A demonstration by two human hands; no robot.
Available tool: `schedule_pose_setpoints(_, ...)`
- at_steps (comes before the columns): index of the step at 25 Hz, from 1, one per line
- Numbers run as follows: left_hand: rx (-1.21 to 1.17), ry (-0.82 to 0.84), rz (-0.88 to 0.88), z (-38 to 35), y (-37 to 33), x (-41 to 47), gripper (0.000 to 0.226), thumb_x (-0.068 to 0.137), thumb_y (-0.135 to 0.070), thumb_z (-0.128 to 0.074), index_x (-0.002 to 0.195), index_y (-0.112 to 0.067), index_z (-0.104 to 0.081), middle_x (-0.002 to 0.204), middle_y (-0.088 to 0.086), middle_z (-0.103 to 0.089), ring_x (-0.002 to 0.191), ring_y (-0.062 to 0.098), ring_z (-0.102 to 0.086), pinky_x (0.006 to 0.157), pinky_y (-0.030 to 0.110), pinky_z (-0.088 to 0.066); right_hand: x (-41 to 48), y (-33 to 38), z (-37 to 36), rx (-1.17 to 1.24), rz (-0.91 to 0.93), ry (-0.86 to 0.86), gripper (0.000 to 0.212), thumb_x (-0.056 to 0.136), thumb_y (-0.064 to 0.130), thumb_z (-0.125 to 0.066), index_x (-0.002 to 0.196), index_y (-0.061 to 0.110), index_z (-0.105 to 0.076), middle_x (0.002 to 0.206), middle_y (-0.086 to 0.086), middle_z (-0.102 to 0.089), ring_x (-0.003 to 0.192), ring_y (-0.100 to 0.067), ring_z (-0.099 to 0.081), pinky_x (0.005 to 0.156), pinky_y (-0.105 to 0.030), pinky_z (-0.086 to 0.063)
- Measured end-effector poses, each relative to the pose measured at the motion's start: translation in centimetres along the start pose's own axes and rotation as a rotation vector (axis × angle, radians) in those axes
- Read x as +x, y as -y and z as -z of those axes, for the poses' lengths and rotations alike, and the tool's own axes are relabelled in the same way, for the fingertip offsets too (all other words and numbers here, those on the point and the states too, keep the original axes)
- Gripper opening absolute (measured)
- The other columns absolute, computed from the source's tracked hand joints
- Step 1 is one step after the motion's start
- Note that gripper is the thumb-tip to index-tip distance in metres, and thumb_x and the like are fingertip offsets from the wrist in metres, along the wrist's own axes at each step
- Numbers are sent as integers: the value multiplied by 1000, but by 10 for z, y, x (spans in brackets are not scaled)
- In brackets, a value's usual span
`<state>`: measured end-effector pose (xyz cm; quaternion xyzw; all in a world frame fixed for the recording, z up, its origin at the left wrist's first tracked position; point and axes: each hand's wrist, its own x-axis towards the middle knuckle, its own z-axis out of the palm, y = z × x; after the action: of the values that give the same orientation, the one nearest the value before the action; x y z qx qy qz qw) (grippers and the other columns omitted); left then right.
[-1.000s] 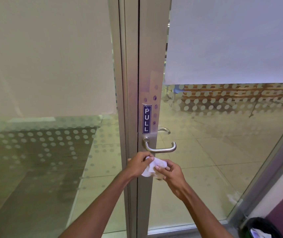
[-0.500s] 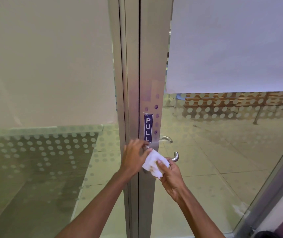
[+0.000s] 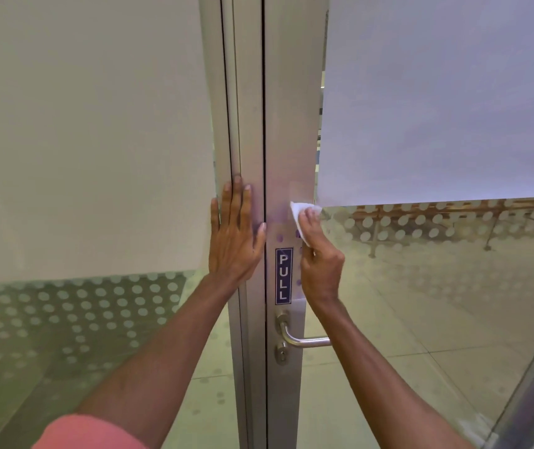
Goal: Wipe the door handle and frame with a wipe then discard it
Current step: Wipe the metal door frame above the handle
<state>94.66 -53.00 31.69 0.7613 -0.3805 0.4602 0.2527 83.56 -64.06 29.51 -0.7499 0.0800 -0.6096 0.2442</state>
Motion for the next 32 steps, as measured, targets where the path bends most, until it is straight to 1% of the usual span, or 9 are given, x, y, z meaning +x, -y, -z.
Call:
schedule_pose_setpoints(3,77,11,-27,-7,9,-8,77,97,-36,-39,155,-11,5,163,9,15,150,16,21,123,42,7,3,-11,-13,-220,142,148,69,81,-22,-47,143,6,-41,152,-7,-33,142,-23,-28,110,-33,-37)
schedule_pose_setpoints(5,97,-6,-46,-10,10,-11,80,96,-35,-36,155,-14,15,161,3,28,150,17,20,123,41,10,-13,-24,-17,-301,191,211,72,79,-19,-38,148,3,-28,157,-9,-19,146,-24,-16,113,-37,-35)
schedule_pose_setpoints(9,65,-85,-41,-17,3,-12,86,94,-35,-39,154,-15,19,160,3,30,151,23,20,124,44,10,-17,-38,-17,-388,252,307,62,92,5,-31,150,1,-10,160,-15,-5,149,-27,-4,122,-39,-14)
schedule_pose_setpoints(11,97,-123,-72,-20,4,-11,82,97,-40,-34,154,-16,19,161,5,29,150,27,21,122,47,14,-2,-38,-20,-411,261,320,60,94,11,-27,151,1,-8,160,-15,-2,150,-27,-3,123,-38,-9)
schedule_pose_setpoints(15,236,-149,-150,-28,11,-6,67,103,-43,-20,156,-14,9,164,3,19,152,21,14,122,49,13,-20,-54,-20,-463,289,353,60,100,21,-30,151,4,-4,161,-14,1,149,-27,-2,123,-36,-6)
schedule_pose_setpoints(18,236,-159,-148,-32,12,-5,67,104,-47,-16,156,-12,7,164,4,17,153,20,11,123,47,10,-24,-60,-17,-500,304,355,59,103,35,-19,152,7,0,161,-12,1,150,-24,-1,123,-34,-3)
schedule_pose_setpoints(22,227,-163,-144,-35,12,-6,68,104,-48,-19,157,-13,5,164,4,15,153,21,9,124,46,9,6,-52,-27,-483,299,302,59,103,34,-22,152,5,-4,161,-12,3,150,-25,-3,123,-38,-5)
schedule_pose_setpoints(27,223,-186,-148,-36,14,-7,67,105,-46,-21,157,-13,3,165,4,14,153,22,9,124,46,7,-26,-77,-12,-569,512,385,56,105,34,-23,151,5,-10,160,-15,-9,149,-25,-9,121,-40,-18)
schedule_pose_setpoints(32,215,-194,-149,-36,14,-7,65,105,-44,-20,157,-13,4,165,4,15,153,21,10,124,45,7,-14,-67,-27,-532,489,340,55,105,29,-29,151,6,-9,159,-17,-8,149,-28,-10,122,-41,-14)
